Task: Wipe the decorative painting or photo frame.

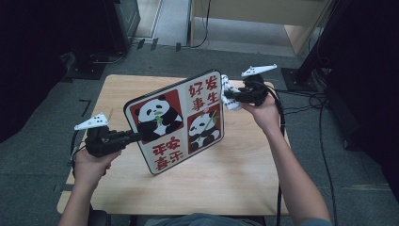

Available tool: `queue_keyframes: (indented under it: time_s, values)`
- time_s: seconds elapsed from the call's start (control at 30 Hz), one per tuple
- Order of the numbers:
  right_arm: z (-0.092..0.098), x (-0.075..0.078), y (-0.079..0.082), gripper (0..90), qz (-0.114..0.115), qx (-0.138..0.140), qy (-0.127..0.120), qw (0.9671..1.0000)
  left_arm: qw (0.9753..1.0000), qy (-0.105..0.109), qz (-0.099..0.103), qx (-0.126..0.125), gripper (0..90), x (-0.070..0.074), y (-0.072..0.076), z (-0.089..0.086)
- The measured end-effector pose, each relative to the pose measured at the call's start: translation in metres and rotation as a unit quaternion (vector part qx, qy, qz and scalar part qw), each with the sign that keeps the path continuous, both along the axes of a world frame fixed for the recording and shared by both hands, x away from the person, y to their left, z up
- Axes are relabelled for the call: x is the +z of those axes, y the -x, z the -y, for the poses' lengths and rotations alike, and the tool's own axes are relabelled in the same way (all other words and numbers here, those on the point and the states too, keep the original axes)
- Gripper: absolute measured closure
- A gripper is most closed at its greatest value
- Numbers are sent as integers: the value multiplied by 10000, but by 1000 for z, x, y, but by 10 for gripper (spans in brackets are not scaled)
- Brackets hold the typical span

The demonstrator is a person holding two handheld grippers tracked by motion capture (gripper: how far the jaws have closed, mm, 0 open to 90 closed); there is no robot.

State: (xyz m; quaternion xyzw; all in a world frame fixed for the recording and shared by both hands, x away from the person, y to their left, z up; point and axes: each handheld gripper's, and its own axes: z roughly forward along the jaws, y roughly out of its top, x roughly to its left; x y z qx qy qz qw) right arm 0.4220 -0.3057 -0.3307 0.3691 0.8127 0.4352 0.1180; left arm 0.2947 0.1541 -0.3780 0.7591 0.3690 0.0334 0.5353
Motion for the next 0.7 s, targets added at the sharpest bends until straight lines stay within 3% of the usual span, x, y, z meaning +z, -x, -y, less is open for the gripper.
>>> queue_keyframes:
  time_s: [0.23,0.7]
  values:
    - [2,-6,2,801,-63,59,70,9999,10000,-23,-2,26,760,1,0,0]
    - [8,-23,4,800,-186,60,-128,9997,10000,-17,-1,21,760,1,-1,0]
